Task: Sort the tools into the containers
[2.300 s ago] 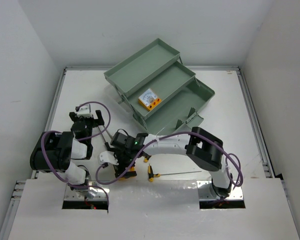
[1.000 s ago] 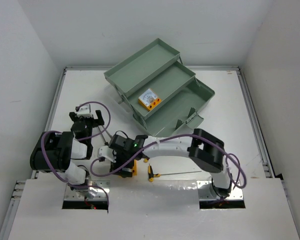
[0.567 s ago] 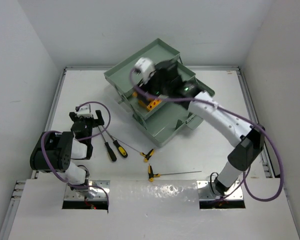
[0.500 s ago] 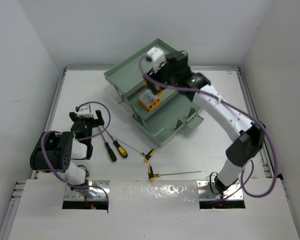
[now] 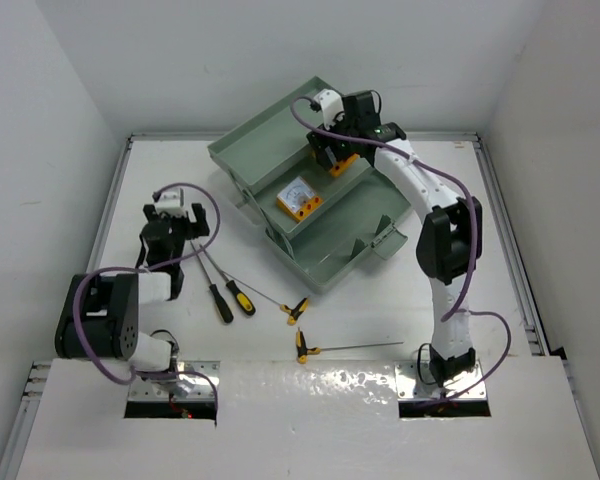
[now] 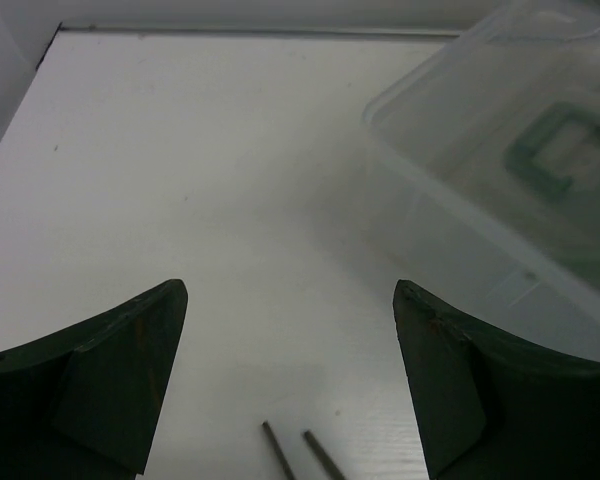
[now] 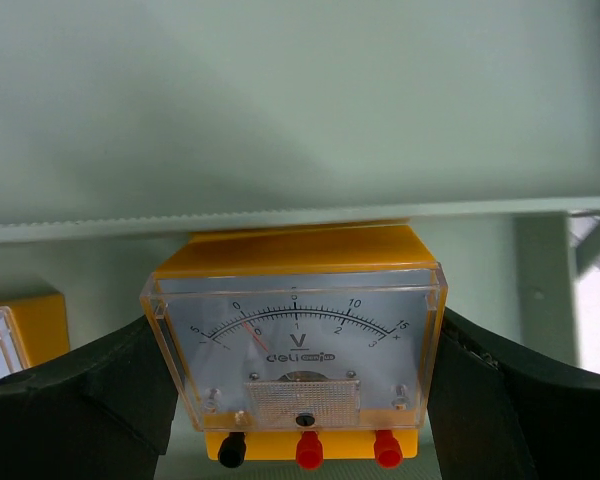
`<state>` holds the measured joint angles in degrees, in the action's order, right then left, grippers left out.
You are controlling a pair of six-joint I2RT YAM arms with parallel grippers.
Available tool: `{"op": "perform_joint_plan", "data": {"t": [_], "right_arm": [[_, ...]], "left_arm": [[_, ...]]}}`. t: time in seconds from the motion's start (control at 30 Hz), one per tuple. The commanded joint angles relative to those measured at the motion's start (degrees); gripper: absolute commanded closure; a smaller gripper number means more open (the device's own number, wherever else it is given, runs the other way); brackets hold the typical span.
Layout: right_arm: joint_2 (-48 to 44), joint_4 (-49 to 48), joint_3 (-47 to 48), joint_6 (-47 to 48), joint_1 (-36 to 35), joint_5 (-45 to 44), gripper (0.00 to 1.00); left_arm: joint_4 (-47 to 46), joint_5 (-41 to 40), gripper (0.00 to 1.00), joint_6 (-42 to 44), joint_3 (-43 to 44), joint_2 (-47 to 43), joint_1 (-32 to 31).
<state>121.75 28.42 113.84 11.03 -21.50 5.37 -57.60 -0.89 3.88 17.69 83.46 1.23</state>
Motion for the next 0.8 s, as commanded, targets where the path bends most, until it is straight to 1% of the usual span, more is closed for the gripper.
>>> {"op": "perform_joint_plan", "data": {"t": [0.0,0.03,0.07,0.1,0.17,0.2,0.23,0.27,0.3,0.33,0.37,0.43,0.53,0.57,0.63,0.67,0.77], "right_arm": [[-1.3,-4.1,0.3,0.8,0.5,2.7,1.00],[-1.3,-4.5,-0.5,0.8,0.7,2.8,1.00],[-1.5,-5.0,-2.4,0.8,0.8,3.0,1.00],[-1.4,-5.7,-2.9,0.4,1.1,3.0,1.00],[-0.6,-5.4,-3.1,0.3,1.2,3.9,0.99],[-0.3,-4.8,-2.9,0.3,1.3,4.4,0.92],[0.4,-4.4,-2.6,0.3,1.2,4.6,0.65],[0.7,-4.2,-2.6,0.3,1.2,4.4,0.55],[0.7,-3.9,-2.6,0.3,1.2,3.8,0.48],[0.6,-3.9,-3.0,0.1,1.2,3.0,0.27],[0.2,-4.0,-3.4,-0.1,1.2,1.9,0.17],[-0.7,-4.3,-4.8,-0.2,1.2,1.8,0.01],[-3.3,-5.4,-6.6,-0.5,1.2,2.3,0.01],[-4.7,-5.8,-7.0,-0.7,1.2,2.3,0.01],[-5.9,-6.6,-7.8,-1.4,1.2,2.3,0.01],[-6.3,-6.7,-7.8,-1.6,1.3,2.2,0.01],[-8.3,-6.8,-8.5,-2.8,1.2,1.8,0.01]], "left_arm": [[15.6,6.0,0.19,-3.3,6.2,-6.1,0.3],[17.9,7.1,0.19,-3.4,7.0,-6.4,0.3],[21.9,6.5,0.19,-5.4,8.5,-6.4,0.5],[29.8,6.2,0.19,-6.9,11.8,-5.8,0.6],[36.2,7.4,0.19,-8.5,14.3,-5.8,0.8],[41.5,8.2,0.19,-10.9,16.1,-6.5,0.8],[43.8,11.1,0.19,-12.0,16.9,-6.8,0.8],[47.9,12.8,0.19,-13.2,18.6,-7.2,0.8],[49.8,15.5,0.19,-16.0,19.3,-7.7,0.8],[51.5,16.4,0.20,-17.1,20.0,-7.9,0.8],[54.5,18.1,0.21,-19.1,21.0,-7.9,0.7],[58.2,18.3,0.23,-20.7,21.4,-7.9,0.7],[63.7,15.6,0.24,-22.2,20.9,-8.1,-0.2],[65.0,12.7,0.24,-22.3,20.9,-8.0,-0.6],[69.0,8.9,0.25,-22.3,21.3,-7.8,-3.2],[70.3,5.5,0.26,-22.2,21.6,-7.5,-4.8],[75.9,1.2,0.30,-21.9,23.2,-6.0,-7.5]]}}
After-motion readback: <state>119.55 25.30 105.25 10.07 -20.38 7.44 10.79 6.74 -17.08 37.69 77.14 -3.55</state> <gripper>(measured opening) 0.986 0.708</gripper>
